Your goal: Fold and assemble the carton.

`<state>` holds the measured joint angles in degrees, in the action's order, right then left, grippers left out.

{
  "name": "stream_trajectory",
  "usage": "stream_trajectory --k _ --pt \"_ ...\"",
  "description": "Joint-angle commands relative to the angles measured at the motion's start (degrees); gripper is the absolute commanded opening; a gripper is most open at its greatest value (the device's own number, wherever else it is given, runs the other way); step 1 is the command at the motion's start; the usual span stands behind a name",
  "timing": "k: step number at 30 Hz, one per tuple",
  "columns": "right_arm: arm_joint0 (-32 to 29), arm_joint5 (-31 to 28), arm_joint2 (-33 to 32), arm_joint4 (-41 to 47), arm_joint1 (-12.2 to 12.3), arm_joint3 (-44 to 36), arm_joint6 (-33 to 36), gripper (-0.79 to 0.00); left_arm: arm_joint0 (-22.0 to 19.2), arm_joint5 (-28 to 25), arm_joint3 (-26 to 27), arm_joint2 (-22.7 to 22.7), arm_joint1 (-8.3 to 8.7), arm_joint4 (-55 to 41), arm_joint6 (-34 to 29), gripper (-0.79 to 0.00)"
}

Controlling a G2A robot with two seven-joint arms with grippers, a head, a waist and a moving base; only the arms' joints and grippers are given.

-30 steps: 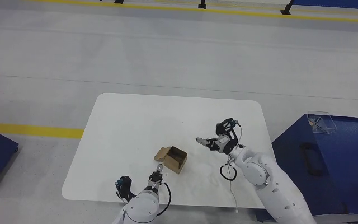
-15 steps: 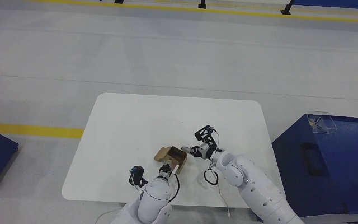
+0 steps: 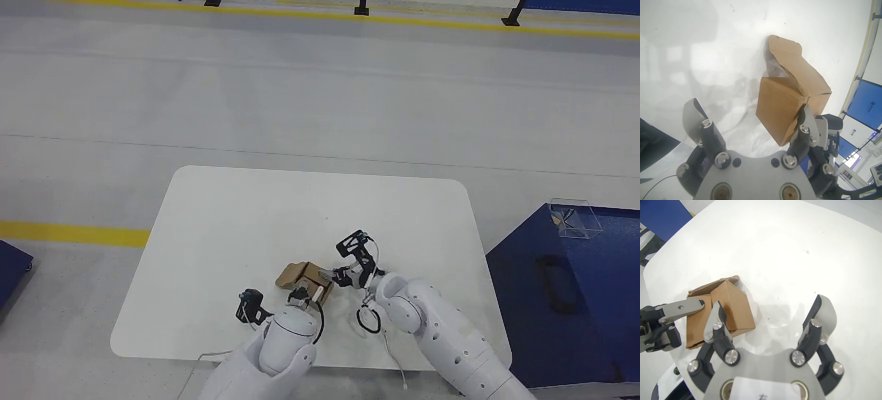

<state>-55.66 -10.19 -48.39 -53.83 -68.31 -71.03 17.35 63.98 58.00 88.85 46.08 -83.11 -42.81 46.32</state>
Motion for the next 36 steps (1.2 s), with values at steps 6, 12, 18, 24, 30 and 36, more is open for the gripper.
stream_trajectory --k 6,12,18,24,30,36 --pt "1.0 -0.2 -0.1 -0.5 -0.7 1.1 -1.1 0.0 0.2 0.0 1.4 -0.1 0.09 -1.5 0.0 0.0" --pt "0.8 -1.2 -2.7 -0.2 -0.5 0.3 -2.3 0.0 0.9 -0.5 4.0 -0.5 -0.19 0.9 0.5 0.0" --pt "-1.8 -5.0 -7.2 0.5 0.7 -0.3 -3.7 0.0 6.2 -5.0 14.3 0.8 0.01 6.3 2.6 0.0" --pt "-5.2 -6.4 -10.5 -2.6 2.0 -0.1 -1.4 0.0 11.8 -11.2 22.8 3.6 1.5 13.3 -3.4 0.0" --pt "-4.9 -6.4 -8.0 -1.8 1.1 0.6 0.3 0.0 11.8 -11.2 22.8 3.6 1.5 13.3 -3.4 0.0" --pt "-1.7 -3.5 -4.3 -3.3 -0.7 4.4 -1.1 0.0 11.8 -11.2 22.8 3.6 1.5 13.3 -3.4 0.0"
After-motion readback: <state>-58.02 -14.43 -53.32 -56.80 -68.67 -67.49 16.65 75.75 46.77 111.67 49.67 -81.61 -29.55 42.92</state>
